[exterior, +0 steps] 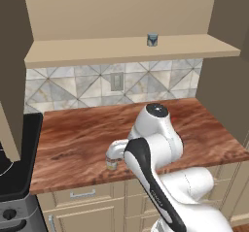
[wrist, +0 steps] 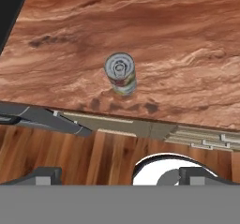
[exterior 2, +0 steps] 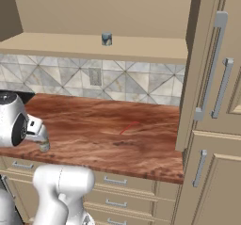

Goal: Restock the canned food cabinet by taking the new fresh canned food from the counter and placing it in the cabinet. Then, take the old canned food from the cabinet and place it on the counter.

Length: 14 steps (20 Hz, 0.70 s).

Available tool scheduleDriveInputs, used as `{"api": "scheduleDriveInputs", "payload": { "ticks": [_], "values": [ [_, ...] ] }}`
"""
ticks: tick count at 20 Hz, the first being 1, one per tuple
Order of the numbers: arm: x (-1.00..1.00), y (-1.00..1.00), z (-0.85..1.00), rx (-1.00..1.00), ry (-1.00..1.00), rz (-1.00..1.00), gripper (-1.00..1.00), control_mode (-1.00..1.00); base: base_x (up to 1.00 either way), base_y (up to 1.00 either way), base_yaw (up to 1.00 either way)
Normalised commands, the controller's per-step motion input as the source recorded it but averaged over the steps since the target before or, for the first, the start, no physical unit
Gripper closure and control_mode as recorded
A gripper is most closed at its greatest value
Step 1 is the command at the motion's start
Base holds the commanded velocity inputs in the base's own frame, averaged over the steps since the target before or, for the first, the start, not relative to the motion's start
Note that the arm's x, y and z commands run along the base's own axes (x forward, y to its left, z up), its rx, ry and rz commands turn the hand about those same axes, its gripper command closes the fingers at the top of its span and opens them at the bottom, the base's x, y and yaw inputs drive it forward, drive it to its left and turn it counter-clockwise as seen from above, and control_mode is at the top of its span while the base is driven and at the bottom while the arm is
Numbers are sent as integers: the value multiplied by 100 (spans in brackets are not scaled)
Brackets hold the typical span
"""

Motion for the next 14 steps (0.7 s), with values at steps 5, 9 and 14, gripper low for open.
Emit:
{"api": "scheduleDriveInputs", "payload": {
  "ticks": [5,9,14],
  "values": [
    [9,27,-27,-1,2,0,-100,-100,0,0,0],
    [16,1,-32,-1,6,0,-100,-100,0,0,0],
    [31,0,-33,-1,2,0,-100,-100,0,0,0]
  ]
}}
